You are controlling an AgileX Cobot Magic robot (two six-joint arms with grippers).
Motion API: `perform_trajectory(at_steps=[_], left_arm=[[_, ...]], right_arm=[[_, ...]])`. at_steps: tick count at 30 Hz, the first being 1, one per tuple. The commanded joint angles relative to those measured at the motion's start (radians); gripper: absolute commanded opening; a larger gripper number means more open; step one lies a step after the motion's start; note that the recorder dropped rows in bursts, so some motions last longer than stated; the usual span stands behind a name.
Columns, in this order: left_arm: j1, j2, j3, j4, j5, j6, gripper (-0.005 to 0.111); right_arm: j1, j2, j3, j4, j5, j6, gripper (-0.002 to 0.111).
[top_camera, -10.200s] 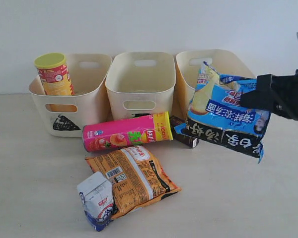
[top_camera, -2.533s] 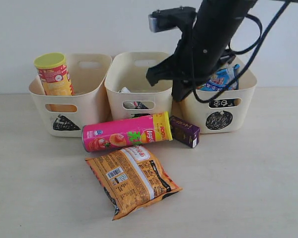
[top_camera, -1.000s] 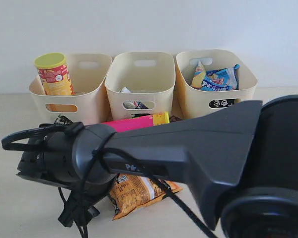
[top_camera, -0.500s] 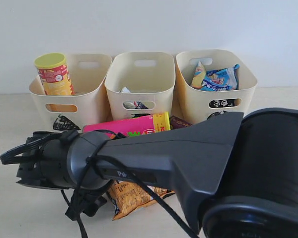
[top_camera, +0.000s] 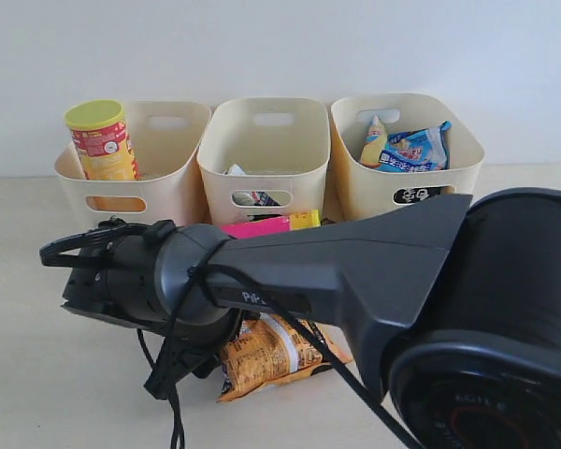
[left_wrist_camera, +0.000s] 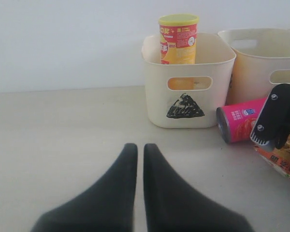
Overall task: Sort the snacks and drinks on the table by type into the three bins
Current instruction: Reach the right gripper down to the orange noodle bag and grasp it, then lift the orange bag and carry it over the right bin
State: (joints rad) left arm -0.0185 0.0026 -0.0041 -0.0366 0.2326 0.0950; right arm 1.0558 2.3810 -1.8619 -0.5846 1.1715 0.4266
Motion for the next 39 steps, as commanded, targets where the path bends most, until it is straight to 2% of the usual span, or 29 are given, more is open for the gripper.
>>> perform_trajectory(at_steps=[1,8,31,36,39], left_arm=[[-0.003,-0.003,0.004,-0.003,-0.003,0.003,0.004],[-0.003,-0.003,0.004,-0.003,-0.003,0.003,0.004],[-0.003,-0.003,0.004,-0.003,-0.003,0.003,0.004],[-0.003,-0.003,0.004,-0.003,-0.003,0.003,0.004],[-0.003,-0.003,0.004,-0.003,-0.003,0.003,0.004]], right_arm=[[-0.011,0.021,0.016,0.176,0.018,-0.054,0.001],[-0.011,-0.048,0.016,0.296,-0.001,-0.118,0.000],[-0.018,-0.423,0.016,0.366,0.013,-0.245,0.000],[-0.084,-0.539,0.016,0.373,-0.001,-0.257,0.000],[-0.188,-0.623,0.016,0.371,-0.024,-0.257,0.000]])
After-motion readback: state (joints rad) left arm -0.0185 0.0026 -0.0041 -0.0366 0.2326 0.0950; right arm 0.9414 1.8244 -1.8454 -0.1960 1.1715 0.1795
